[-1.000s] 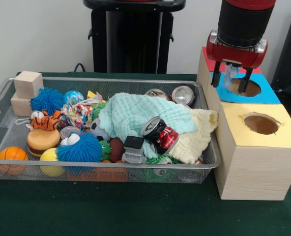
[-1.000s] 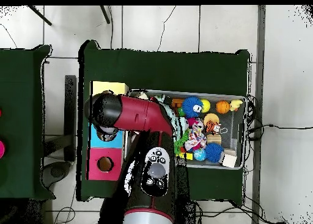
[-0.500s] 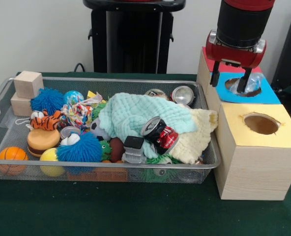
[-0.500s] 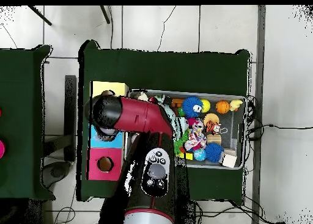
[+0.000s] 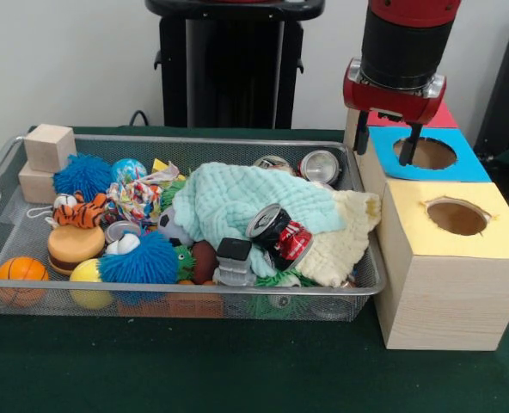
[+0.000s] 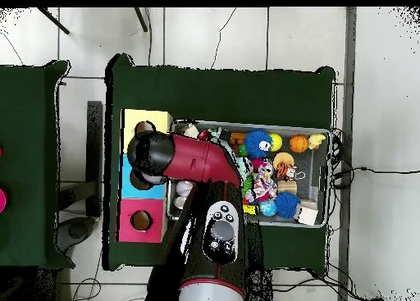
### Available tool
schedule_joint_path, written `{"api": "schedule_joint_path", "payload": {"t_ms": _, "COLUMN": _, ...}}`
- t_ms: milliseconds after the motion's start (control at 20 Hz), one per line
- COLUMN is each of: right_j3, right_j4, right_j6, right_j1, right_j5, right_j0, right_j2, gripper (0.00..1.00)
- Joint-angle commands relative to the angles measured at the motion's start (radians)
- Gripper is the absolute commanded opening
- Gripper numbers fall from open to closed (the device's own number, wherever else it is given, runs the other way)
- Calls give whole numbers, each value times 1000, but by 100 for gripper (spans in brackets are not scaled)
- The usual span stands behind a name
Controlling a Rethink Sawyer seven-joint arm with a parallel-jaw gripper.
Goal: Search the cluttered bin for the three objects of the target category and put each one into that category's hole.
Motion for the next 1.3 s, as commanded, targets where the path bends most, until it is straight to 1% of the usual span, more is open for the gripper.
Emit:
{"api": "schedule_joint_path", "payload": {"t_ms": 50, "right_j3": 12, "right_j4": -50, "right_j6": -29, "right_j1": 8, "right_j5": 24, "right_j0": -87, "right_j2": 90, "gripper": 100}}
{"api": "schedule_joint_path", "payload": {"t_ms": 200, "right_j3": -17, "right_j4": -59, "right_j6": -44, "right_j1": -3, "right_j5": 61, "right_j0": -112, "right_j2": 92, "gripper": 100}}
{"api": "schedule_joint_path", "payload": {"t_ms": 250, "right_j3": -23, "right_j4": -66, "right_j6": -52, "right_j1": -20, "right_j5": 87, "right_j0": -122, "right_j2": 87, "gripper": 100}}
{"api": "schedule_joint_path", "payload": {"t_ms": 400, "right_j3": -64, "right_j4": -87, "right_j6": -102, "right_j1": -37, "right_j5": 162, "right_j0": -172, "right_j2": 88, "gripper": 100}}
{"api": "schedule_joint_path", "payload": {"t_ms": 500, "right_j3": -100, "right_j4": -106, "right_j6": -127, "right_j1": -35, "right_j5": 200, "right_j0": -204, "right_j2": 93, "gripper": 100}}
{"api": "schedule_joint_path", "payload": {"t_ms": 550, "right_j3": -86, "right_j4": -118, "right_j6": -146, "right_j1": -49, "right_j5": 194, "right_j0": -219, "right_j2": 95, "gripper": 100}}
{"api": "schedule_joint_path", "payload": {"t_ms": 600, "right_j3": -94, "right_j4": -130, "right_j6": -165, "right_j1": -48, "right_j5": 196, "right_j0": -234, "right_j2": 103, "gripper": 100}}
{"api": "schedule_joint_path", "payload": {"t_ms": 650, "right_j3": -100, "right_j4": -156, "right_j6": -179, "right_j1": -51, "right_j5": 194, "right_j0": -256, "right_j2": 124, "gripper": 0}}
{"api": "schedule_joint_path", "payload": {"t_ms": 800, "right_j3": -103, "right_j4": -174, "right_j6": -197, "right_j1": -50, "right_j5": 188, "right_j0": -275, "right_j2": 128, "gripper": 0}}
{"api": "schedule_joint_path", "payload": {"t_ms": 900, "right_j3": -98, "right_j4": -186, "right_j6": -200, "right_j1": -48, "right_j5": 172, "right_j0": -300, "right_j2": 146, "gripper": 0}}
{"api": "schedule_joint_path", "payload": {"t_ms": 1000, "right_j3": -99, "right_j4": -216, "right_j6": -216, "right_j1": -38, "right_j5": 121, "right_j0": -324, "right_j2": 154, "gripper": 0}}
{"api": "schedule_joint_path", "payload": {"t_ms": 1100, "right_j3": -111, "right_j4": -250, "right_j6": -215, "right_j1": -10, "right_j5": 71, "right_j0": -341, "right_j2": 162, "gripper": 0}}
{"api": "schedule_joint_path", "payload": {"t_ms": 1200, "right_j3": -145, "right_j4": -299, "right_j6": -223, "right_j1": 49, "right_j5": -8, "right_j0": -362, "right_j2": 170, "gripper": 0}}
{"api": "schedule_joint_path", "payload": {"t_ms": 1300, "right_j3": -175, "right_j4": -331, "right_j6": -198, "right_j1": 93, "right_j5": -83, "right_j0": -380, "right_j2": 176, "gripper": 0}}
